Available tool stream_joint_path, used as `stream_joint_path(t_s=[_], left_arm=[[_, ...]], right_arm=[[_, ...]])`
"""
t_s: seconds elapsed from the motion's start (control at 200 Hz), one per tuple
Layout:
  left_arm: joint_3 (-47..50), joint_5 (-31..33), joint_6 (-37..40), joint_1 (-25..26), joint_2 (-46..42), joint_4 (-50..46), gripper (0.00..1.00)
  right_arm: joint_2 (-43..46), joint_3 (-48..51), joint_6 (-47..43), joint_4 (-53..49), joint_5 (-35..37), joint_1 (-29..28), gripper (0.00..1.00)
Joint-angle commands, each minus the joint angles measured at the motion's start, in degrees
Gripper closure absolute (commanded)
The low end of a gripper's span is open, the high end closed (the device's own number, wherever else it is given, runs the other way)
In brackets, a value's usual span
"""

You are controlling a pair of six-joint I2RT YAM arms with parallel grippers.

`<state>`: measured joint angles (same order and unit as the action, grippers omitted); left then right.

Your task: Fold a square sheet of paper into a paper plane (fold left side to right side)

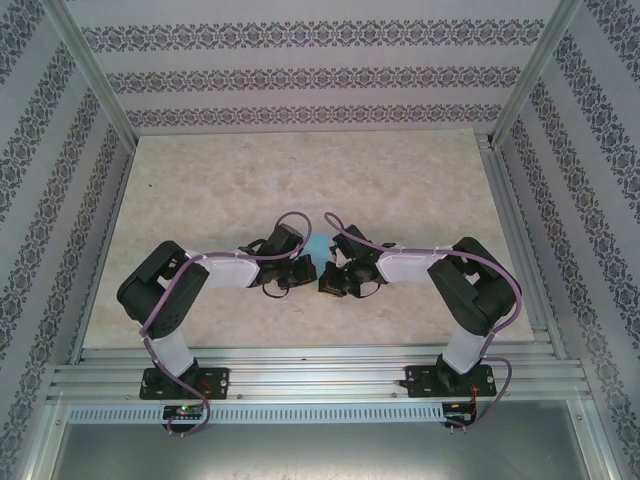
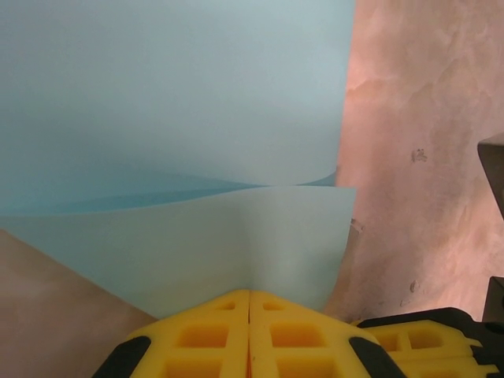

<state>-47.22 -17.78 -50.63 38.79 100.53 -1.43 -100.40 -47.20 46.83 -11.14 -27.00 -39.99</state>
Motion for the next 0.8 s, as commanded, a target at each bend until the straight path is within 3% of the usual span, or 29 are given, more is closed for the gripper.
stream_joint_path(t_s=[0.0,0.794], left_arm=[[-0.64,6.18,2.59,-2.55,1.18,-1.79,0.91],[-0.88,4.07,7.47,-11.63,2.45,-0.41,0.91]], right_arm=[[-4.89,4.22,-0.68,-10.48,5.75,-0.76,0.97],[-5.07,4.49,-0.51,-10.35,5.49,-0.74,0.97]])
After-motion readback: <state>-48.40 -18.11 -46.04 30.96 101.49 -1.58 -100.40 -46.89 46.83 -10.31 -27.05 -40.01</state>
